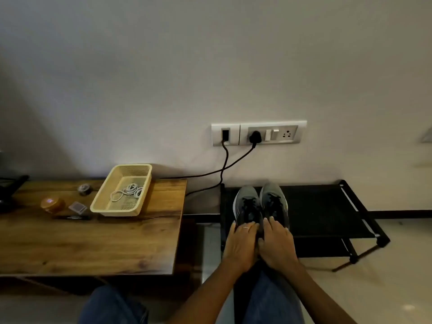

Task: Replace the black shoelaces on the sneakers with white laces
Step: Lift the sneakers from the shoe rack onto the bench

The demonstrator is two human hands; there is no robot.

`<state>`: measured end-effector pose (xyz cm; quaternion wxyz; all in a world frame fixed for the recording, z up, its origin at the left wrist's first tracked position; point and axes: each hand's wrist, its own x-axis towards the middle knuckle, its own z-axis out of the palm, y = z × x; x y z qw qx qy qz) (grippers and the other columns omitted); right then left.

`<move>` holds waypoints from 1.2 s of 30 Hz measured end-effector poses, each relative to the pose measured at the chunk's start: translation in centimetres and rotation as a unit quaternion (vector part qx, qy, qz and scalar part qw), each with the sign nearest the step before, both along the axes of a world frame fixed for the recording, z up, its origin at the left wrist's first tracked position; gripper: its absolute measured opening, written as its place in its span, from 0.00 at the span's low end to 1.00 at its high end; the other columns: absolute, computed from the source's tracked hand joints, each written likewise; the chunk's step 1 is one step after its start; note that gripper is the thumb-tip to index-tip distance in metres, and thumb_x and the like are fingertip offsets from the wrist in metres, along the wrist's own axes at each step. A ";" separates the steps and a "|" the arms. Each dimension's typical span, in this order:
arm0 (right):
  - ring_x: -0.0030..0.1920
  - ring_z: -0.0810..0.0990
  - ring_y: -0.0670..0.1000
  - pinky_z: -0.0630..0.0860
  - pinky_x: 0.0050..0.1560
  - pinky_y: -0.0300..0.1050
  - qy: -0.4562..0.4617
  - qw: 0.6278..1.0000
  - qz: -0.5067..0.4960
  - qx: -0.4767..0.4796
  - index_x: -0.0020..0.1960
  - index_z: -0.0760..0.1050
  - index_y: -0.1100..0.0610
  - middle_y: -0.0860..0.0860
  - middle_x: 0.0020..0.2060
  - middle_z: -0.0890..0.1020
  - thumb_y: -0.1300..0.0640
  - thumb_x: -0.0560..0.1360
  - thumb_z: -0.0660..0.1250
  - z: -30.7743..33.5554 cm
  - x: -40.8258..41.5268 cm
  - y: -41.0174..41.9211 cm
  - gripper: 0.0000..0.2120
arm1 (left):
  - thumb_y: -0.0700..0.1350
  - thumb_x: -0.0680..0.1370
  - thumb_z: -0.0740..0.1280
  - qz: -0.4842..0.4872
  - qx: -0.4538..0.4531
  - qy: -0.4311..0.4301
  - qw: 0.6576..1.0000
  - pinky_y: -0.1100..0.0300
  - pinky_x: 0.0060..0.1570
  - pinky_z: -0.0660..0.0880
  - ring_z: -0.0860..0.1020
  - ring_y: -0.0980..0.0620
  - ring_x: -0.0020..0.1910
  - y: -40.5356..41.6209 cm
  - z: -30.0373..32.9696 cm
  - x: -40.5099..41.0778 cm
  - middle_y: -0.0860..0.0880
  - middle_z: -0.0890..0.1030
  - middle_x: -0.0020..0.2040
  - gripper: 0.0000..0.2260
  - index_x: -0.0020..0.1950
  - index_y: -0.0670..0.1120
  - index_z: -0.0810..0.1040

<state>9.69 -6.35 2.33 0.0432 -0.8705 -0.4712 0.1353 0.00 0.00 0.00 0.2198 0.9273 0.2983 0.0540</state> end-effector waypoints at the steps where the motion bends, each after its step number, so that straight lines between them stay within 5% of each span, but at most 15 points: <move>1: 0.74 0.60 0.53 0.58 0.73 0.50 0.014 1.000 -0.016 -0.010 0.76 0.56 0.58 0.55 0.75 0.62 0.51 0.79 0.55 -0.5 0.6 0.0 0.28 | 0.52 0.79 0.65 0.004 -0.012 0.020 1.000 0.50 0.75 0.42 0.61 0.48 0.74 0.0 -0.4 0.6 0.45 0.64 0.75 0.29 0.76 0.44 0.61; 6: 0.66 0.69 0.54 0.69 0.64 0.53 0.083 0.994 -0.065 -0.023 0.69 0.66 0.58 0.54 0.65 0.73 0.53 0.77 0.58 -2.9 3.6 1.1 0.22 | 0.51 0.80 0.63 0.029 -0.031 0.087 0.995 0.48 0.75 0.46 0.59 0.48 0.75 0.5 -1.8 3.0 0.46 0.63 0.76 0.29 0.77 0.44 0.57; 9: 0.67 0.68 0.55 0.69 0.63 0.53 0.093 0.992 -0.058 -0.063 0.71 0.63 0.57 0.54 0.66 0.71 0.55 0.77 0.59 -3.5 5.0 2.1 0.23 | 0.52 0.78 0.65 0.034 -0.044 0.116 0.992 0.47 0.74 0.52 0.64 0.46 0.72 1.1 -2.3 4.3 0.44 0.67 0.73 0.31 0.77 0.43 0.58; 14: 0.64 0.70 0.54 0.72 0.56 0.52 0.064 0.992 -0.045 -0.097 0.64 0.69 0.56 0.53 0.60 0.75 0.56 0.78 0.61 -4.5 6.2 3.1 0.15 | 0.39 0.77 0.62 0.091 -0.056 0.120 0.987 0.50 0.66 0.68 0.76 0.43 0.57 1.5 -2.8 6.1 0.40 0.80 0.55 0.12 0.60 0.40 0.75; 27: 0.57 0.75 0.57 0.74 0.50 0.51 0.058 0.992 -0.105 -0.037 0.55 0.73 0.59 0.56 0.52 0.77 0.63 0.77 0.62 -2.2 6.3 2.6 0.07 | 0.31 0.76 0.61 0.127 -0.042 0.112 0.985 0.53 0.60 0.72 0.76 0.45 0.54 1.1 -1.8 4.8 0.42 0.80 0.53 0.10 0.54 0.40 0.77; 31: 0.57 0.75 0.58 0.74 0.52 0.53 0.060 0.991 -0.123 -0.008 0.57 0.74 0.57 0.56 0.52 0.77 0.62 0.77 0.62 0.3 6.0 2.1 0.10 | 0.33 0.77 0.62 0.124 -0.056 0.086 0.987 0.56 0.50 0.75 0.76 0.47 0.54 0.9 -0.6 3.2 0.44 0.79 0.53 0.10 0.55 0.42 0.76; 36: 0.55 0.77 0.59 0.73 0.51 0.51 0.049 0.992 -0.116 0.019 0.58 0.75 0.53 0.56 0.53 0.77 0.58 0.77 0.64 4.1 4.3 1.0 0.11 | 0.42 0.80 0.62 0.120 -0.054 0.058 0.990 0.57 0.51 0.75 0.76 0.48 0.55 -0.2 2.7 0.4 0.46 0.78 0.56 0.09 0.59 0.45 0.76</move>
